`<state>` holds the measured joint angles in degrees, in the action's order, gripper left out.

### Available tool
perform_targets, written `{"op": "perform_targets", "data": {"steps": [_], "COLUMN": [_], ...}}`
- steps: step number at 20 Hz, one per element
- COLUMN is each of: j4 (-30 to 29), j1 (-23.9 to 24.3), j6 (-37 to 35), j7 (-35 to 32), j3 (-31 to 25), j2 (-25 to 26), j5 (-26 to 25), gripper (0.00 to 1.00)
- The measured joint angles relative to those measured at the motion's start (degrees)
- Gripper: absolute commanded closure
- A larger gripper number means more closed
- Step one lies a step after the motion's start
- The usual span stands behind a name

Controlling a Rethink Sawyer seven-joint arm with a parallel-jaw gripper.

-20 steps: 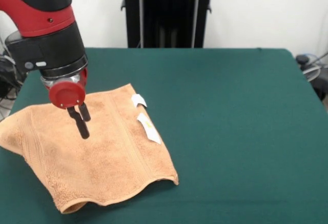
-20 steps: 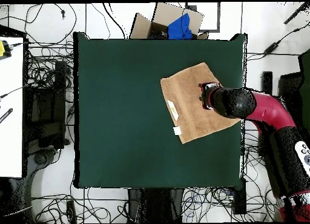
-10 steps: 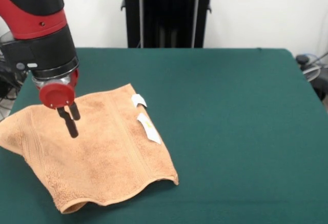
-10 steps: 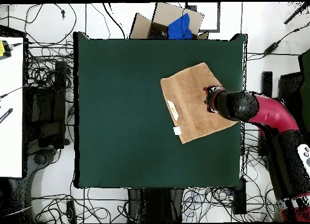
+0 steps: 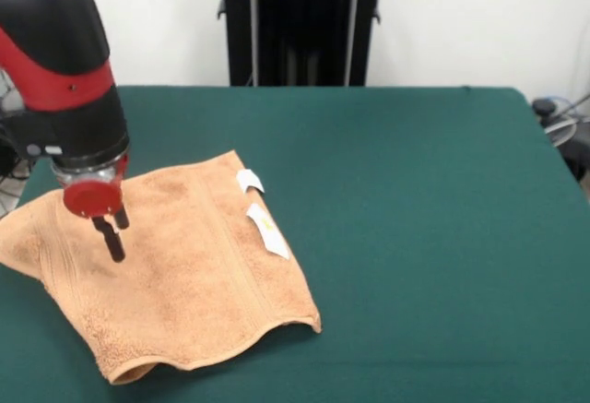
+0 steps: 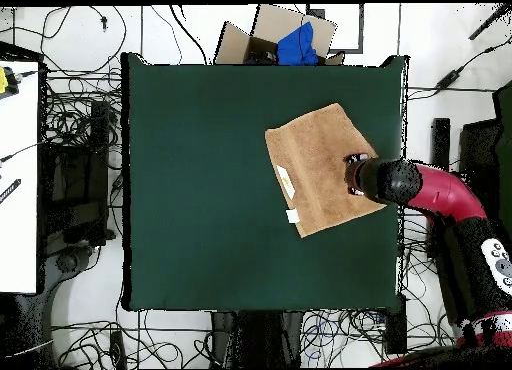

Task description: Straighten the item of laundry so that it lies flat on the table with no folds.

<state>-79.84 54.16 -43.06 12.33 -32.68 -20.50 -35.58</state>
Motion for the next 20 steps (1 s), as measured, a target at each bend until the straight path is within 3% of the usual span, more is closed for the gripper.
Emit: {"op": "perform_targets", "data": {"steps": [3, 20], "j4": [1.59, 8.96], "j1": [0.07, -0.17], "j6": [0.00, -9.91], "j7": [0.00, 0.02], "j3": [1.36, 1.44], "j2": [2.99, 6.60], "j5": [0.37, 6.84], "gripper": [0.00, 0.00]}}
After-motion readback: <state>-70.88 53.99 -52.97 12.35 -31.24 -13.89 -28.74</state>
